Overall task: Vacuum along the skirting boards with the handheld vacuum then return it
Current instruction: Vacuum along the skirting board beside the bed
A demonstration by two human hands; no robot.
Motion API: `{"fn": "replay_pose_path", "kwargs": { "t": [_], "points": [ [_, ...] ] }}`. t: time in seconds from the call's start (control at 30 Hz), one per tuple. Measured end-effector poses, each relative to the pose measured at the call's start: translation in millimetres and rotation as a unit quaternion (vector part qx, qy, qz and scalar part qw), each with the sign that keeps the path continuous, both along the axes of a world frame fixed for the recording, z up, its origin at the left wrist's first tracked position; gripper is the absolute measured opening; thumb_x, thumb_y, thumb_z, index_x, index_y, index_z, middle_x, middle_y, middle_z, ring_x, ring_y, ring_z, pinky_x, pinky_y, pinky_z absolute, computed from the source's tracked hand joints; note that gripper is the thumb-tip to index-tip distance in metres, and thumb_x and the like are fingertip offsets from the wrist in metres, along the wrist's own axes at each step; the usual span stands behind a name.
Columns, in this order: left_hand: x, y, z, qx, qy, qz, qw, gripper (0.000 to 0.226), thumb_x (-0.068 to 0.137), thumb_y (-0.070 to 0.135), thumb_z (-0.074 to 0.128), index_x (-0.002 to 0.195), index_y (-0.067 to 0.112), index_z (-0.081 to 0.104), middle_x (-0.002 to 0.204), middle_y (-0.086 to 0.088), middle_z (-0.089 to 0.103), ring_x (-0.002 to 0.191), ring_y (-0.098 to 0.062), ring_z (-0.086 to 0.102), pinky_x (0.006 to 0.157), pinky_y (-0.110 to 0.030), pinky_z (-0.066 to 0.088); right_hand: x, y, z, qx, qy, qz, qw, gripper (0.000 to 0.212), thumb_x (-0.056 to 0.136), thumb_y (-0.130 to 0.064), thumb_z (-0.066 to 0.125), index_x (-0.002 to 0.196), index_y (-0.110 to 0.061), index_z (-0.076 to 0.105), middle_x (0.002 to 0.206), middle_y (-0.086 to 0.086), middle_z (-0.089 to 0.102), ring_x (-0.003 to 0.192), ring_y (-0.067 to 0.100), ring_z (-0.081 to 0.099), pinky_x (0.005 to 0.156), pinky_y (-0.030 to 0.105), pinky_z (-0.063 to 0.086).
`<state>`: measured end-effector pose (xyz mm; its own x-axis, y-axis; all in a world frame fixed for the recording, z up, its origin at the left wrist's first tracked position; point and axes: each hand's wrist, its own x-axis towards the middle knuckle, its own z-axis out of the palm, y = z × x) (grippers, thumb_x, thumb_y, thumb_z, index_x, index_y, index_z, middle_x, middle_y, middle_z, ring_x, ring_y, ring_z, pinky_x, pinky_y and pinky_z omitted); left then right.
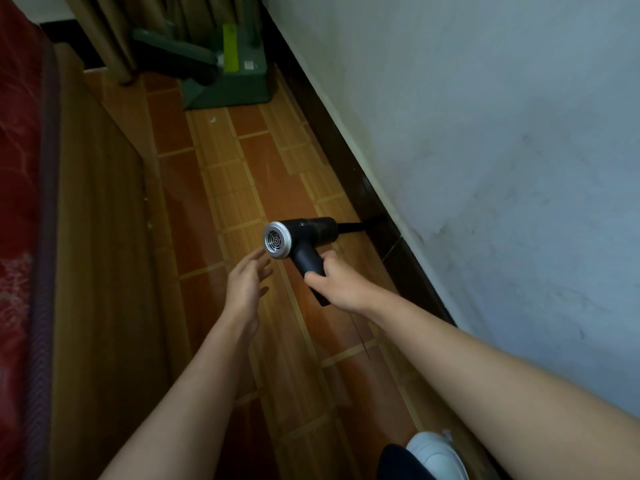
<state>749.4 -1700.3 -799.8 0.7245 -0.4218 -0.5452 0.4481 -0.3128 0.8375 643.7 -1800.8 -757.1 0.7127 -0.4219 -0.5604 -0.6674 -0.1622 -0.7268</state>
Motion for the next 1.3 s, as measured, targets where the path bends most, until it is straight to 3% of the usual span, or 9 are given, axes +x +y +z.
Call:
{"fn": "replay_pose_path", "kwargs": {
  "t": [0.13, 0.23, 0.33, 0.43, 0.57, 0.73, 0.93, 1.1, 1.3],
  "points": [
    [1.9, -9.5, 12.5, -0.030, -0.026, -0.007, 0.999, 0.047, 0.095, 0.001, 0.033, 0.128, 0.027, 0.053, 0.127, -0.001, 0.058, 0.117, -0.016, 0.051, 0.104, -0.040, 0.035, -5.0, -1.7, 0.4, -0.015, 0.000, 0.003, 1.000, 0.037, 0.093, -0.026, 0.049, 0.120, -0.005, 0.034, 0.080, 0.000, 0.044, 0.065, 0.011, 0.045, 0.054, 0.022, 0.034],
    [1.0, -14.8, 17.7, -0.032, -0.047, -0.012, 0.998, 0.052, 0.091, -0.003, 0.033, 0.127, 0.027, 0.055, 0.131, 0.000, 0.057, 0.121, -0.016, 0.049, 0.103, -0.037, 0.036, -3.2, -3.6, 1.2, -0.048, -0.004, -0.004, 0.999, 0.046, 0.090, -0.029, 0.055, 0.124, -0.007, 0.033, 0.093, 0.004, 0.050, 0.068, 0.010, 0.048, 0.052, 0.020, 0.035],
    [-0.9, -18.1, 23.5, -0.042, -0.061, -0.026, 0.997, 0.054, 0.090, -0.006, 0.032, 0.117, 0.031, 0.060, 0.118, 0.005, 0.062, 0.116, -0.012, 0.050, 0.093, -0.030, 0.035, 1.6, -9.3, 0.9, -0.101, -0.005, -0.020, 0.995, 0.058, 0.086, -0.034, 0.062, 0.128, -0.009, 0.030, 0.114, 0.009, 0.052, 0.085, 0.016, 0.055, 0.056, 0.020, 0.039],
    [-4.9, -21.1, 30.2, -0.059, -0.069, -0.060, 0.994, 0.056, 0.088, -0.008, 0.031, 0.110, 0.033, 0.062, 0.112, 0.010, 0.063, 0.117, -0.008, 0.049, 0.091, -0.025, 0.035, 4.7, -13.9, -1.6, -0.123, 0.029, -0.031, 0.992, 0.065, 0.084, -0.034, 0.065, 0.132, -0.009, 0.029, 0.124, 0.011, 0.051, 0.106, 0.026, 0.055, 0.071, 0.028, 0.042],
    [-1.5, -20.7, 28.7, -0.050, -0.078, -0.074, 0.993, 0.054, 0.089, -0.006, 0.031, 0.122, 0.025, 0.060, 0.117, 0.007, 0.065, 0.119, -0.008, 0.050, 0.099, -0.030, 0.034, 0.1, -14.2, -3.8, -0.162, 0.039, -0.052, 0.985, 0.043, 0.083, -0.028, 0.062, 0.118, -0.012, 0.041, 0.104, 0.008, 0.058, 0.091, 0.025, 0.058, 0.065, 0.029, 0.044],
    [9.7, -9.8, 19.5, -0.021, -0.089, 0.013, 0.996, 0.043, 0.095, 0.001, 0.033, 0.115, 0.027, 0.062, 0.108, 0.005, 0.067, 0.105, -0.011, 0.060, 0.095, -0.032, 0.039, -7.0, -12.2, -0.7, -0.279, 0.068, -0.009, 0.958, 0.037, 0.081, -0.032, 0.060, 0.108, -0.014, 0.043, 0.089, 0.002, 0.056, 0.077, 0.021, 0.055, 0.057, 0.028, 0.042],
    [15.7, -1.6, 7.3, -0.014, -0.060, 0.068, 0.996, 0.033, 0.096, 0.002, 0.038, 0.113, 0.015, 0.063, 0.095, -0.004, 0.068, 0.088, -0.020, 0.065, 0.080, -0.034, 0.050, -2.1, -18.0, -3.6, -0.336, 0.053, 0.006, 0.940, 0.040, 0.084, -0.037, 0.059, 0.113, -0.014, 0.043, 0.094, 0.006, 0.062, 0.084, 0.027, 0.061, 0.061, 0.030, 0.043],
    [11.8, -1.2, 2.9, 0.000, -0.085, 0.030, 0.996, 0.031, 0.099, 0.007, 0.033, 0.112, 0.010, 0.061, 0.089, -0.006, 0.066, 0.078, -0.019, 0.064, 0.069, -0.030, 0.050, -7.9, -20.1, -15.3, -0.337, 0.058, 0.027, 0.939, 0.041, 0.087, -0.034, 0.058, 0.118, -0.013, 0.042, 0.100, 0.009, 0.064, 0.089, 0.028, 0.063, 0.062, 0.030, 0.042],
    [8.9, 5.1, -0.3, 0.025, -0.138, -0.052, 0.989, 0.027, 0.098, 0.011, 0.037, 0.112, 0.012, 0.060, 0.094, -0.006, 0.067, 0.083, -0.022, 0.064, 0.075, -0.035, 0.050, -32.0, -16.1, -21.3, -0.347, 0.066, 0.066, 0.933, 0.045, 0.088, -0.034, 0.057, 0.124, -0.013, 0.039, 0.105, 0.009, 0.063, 0.093, 0.028, 0.063, 0.062, 0.031, 0.041]
  ]
}}
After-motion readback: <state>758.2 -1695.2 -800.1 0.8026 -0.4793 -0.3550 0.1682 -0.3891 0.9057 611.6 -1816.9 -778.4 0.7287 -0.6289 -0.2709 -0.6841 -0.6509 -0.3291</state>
